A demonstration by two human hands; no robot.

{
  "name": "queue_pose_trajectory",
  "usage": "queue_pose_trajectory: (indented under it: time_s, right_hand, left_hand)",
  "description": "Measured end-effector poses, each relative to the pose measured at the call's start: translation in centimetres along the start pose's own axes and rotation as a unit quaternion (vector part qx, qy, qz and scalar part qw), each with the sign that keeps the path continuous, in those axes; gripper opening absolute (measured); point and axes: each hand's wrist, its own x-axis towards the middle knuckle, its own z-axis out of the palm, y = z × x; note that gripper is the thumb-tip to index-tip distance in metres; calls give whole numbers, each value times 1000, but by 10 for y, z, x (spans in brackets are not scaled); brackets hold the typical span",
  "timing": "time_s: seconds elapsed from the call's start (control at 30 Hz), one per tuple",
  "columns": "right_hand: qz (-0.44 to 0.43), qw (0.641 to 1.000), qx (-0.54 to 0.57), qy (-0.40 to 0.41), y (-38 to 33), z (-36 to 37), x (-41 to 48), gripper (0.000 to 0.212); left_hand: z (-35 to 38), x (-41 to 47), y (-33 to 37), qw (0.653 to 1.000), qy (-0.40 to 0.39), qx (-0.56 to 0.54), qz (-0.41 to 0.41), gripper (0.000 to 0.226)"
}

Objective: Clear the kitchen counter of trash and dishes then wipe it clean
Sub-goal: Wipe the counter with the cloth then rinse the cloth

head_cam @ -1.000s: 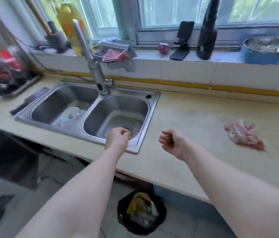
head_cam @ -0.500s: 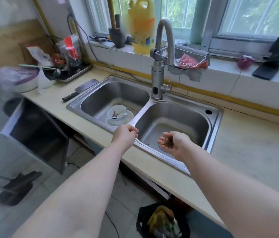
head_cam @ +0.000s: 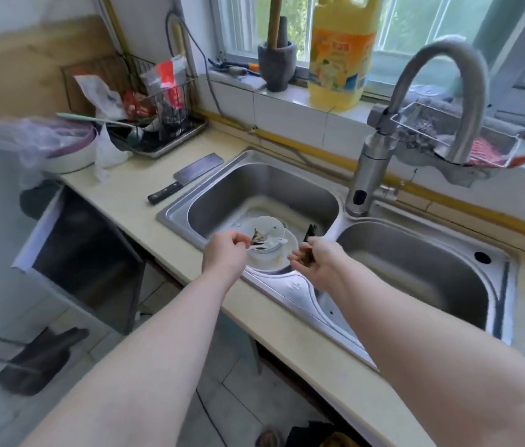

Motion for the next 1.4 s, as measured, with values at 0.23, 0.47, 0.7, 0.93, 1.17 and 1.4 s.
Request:
queue_pose_trajectory:
  time_s: [0.23, 0.47, 0.7, 0.93, 1.17, 1.4]
  right_hand:
    - [-24, 999, -8, 40, -23, 50, 47, 49]
    - [-31, 998, -51, 20, -14, -11, 38, 30]
    - [-88, 993, -51, 62, -13, -111, -19, 14]
    - [-125, 976, 8, 179, 14, -269, -108, 9]
    - [-173, 940, 144, 257, 54, -429, -204, 46]
    - [-175, 914, 135, 340, 86, -530, -271, 46]
  left_hand:
    - [-11, 66, 5, 999, -23, 18, 38, 30]
    - [23, 71, 16, 997, -66, 25, 39, 33]
    - [99, 13, 60, 979, -173, 22, 104, 34]
    - [181, -122, 116, 931, -296, 36, 209, 20]
    - [252, -288, 151, 897, -371, 66, 230, 21]
    - [316, -395, 162, 855, -440, 123, 244, 15]
